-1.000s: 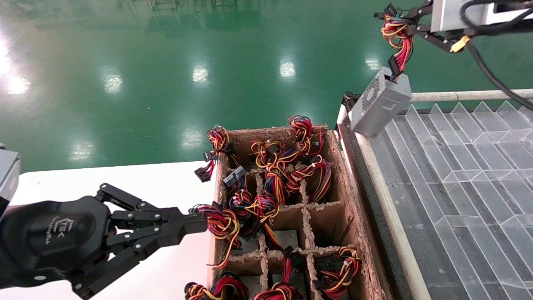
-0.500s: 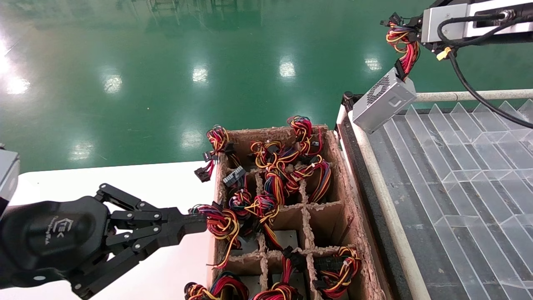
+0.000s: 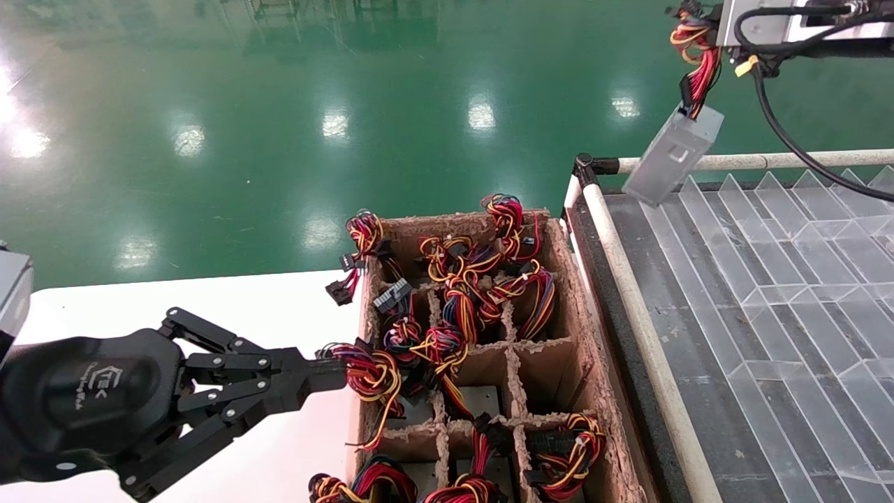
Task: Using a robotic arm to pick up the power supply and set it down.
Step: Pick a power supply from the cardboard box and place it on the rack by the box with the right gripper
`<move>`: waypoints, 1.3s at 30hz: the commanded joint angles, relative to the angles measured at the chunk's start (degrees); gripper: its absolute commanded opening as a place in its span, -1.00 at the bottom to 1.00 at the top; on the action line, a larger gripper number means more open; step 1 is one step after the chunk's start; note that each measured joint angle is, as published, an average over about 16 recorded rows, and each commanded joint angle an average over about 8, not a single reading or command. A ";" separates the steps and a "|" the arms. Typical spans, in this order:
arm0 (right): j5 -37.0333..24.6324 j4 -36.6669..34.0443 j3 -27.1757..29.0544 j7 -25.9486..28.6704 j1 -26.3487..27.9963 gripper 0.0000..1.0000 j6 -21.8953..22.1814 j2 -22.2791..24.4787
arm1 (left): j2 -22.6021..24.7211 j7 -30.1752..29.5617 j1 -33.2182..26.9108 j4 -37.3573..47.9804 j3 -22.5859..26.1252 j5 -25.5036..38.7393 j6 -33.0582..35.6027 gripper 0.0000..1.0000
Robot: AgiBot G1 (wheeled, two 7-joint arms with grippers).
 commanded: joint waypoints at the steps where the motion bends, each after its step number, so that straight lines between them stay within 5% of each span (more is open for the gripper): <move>1: -0.04 -0.86 0.04 -0.51 -0.06 -1.00 2.49 -0.57 | 0.00 0.00 0.00 0.00 0.00 0.00 0.00 -1.00; 10: -0.25 -2.13 -0.09 -2.72 0.59 -1.00 2.65 -1.27 | 0.00 0.00 0.00 0.00 0.00 0.00 0.00 -1.00; 26: -2.76 -3.69 -2.02 -6.59 2.93 -1.00 -12.36 -1.95 | 0.00 0.00 0.00 0.00 0.00 0.00 0.00 -1.00; 39: -0.78 -4.63 -0.63 -6.33 -0.43 -1.00 -3.62 -5.51 | 0.00 0.00 0.00 0.00 0.01 0.00 0.00 -1.00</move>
